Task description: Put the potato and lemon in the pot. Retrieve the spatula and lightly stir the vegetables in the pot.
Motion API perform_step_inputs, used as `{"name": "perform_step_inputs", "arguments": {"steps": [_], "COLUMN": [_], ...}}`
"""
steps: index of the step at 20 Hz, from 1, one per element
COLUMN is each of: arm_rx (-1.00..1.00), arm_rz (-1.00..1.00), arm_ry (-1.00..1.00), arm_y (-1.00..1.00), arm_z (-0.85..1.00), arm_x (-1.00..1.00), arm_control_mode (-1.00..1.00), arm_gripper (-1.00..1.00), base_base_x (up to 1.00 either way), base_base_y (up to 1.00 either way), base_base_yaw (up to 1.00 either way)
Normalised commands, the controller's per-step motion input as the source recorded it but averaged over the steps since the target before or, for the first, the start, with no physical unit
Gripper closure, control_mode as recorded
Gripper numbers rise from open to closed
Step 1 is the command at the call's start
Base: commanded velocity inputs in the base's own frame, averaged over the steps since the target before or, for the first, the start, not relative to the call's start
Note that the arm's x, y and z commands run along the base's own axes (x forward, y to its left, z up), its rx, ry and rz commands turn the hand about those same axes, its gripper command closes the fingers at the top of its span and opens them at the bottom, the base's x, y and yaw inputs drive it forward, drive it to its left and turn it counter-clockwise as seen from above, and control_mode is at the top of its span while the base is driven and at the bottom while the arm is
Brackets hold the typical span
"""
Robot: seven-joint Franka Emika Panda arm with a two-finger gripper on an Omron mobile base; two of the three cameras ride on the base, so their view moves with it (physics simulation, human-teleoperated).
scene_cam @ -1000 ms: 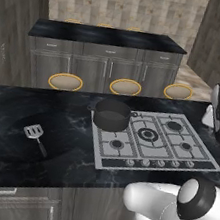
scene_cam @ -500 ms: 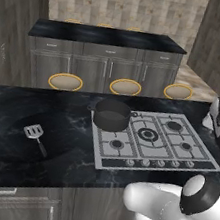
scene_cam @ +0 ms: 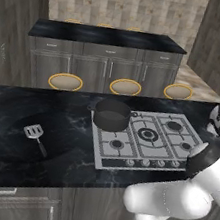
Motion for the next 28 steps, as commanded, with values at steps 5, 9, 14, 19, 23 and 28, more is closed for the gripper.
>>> {"name": "perform_step_inputs", "arguments": {"steps": [5,9,14,19,23,28], "arm_rx": [-0.04,-0.01,-0.04,-0.01,0.00,0.00], "arm_rz": [0.29,0.47,0.20,0.00,0.00,0.00], "arm_ry": [0.00,0.00,0.12,0.13,0.10,0.00], "arm_y": [-0.72,-0.57,-0.22,-0.01,0.00,-0.15], "arm_z": [-0.28,-0.08,-0.18,-0.26,-0.38,-0.07], "arm_x": [0.04,-0.01,0.13,0.38,0.17,0.00], "arm_control_mode": [-1.00,-1.00,-1.00,-1.00,-1.00,-1.00], "arm_gripper": [-1.00,-1.00,-1.00,-1.00,-1.00,-1.00], "base_base_x": [0.00,0.00,0.00,0.00,0.00,0.00], "base_base_y": [0.00,0.00,0.00,0.00,0.00,0.00], "base_base_yaw": [0.00,0.00,0.00,0.00,0.00,0.00]}}
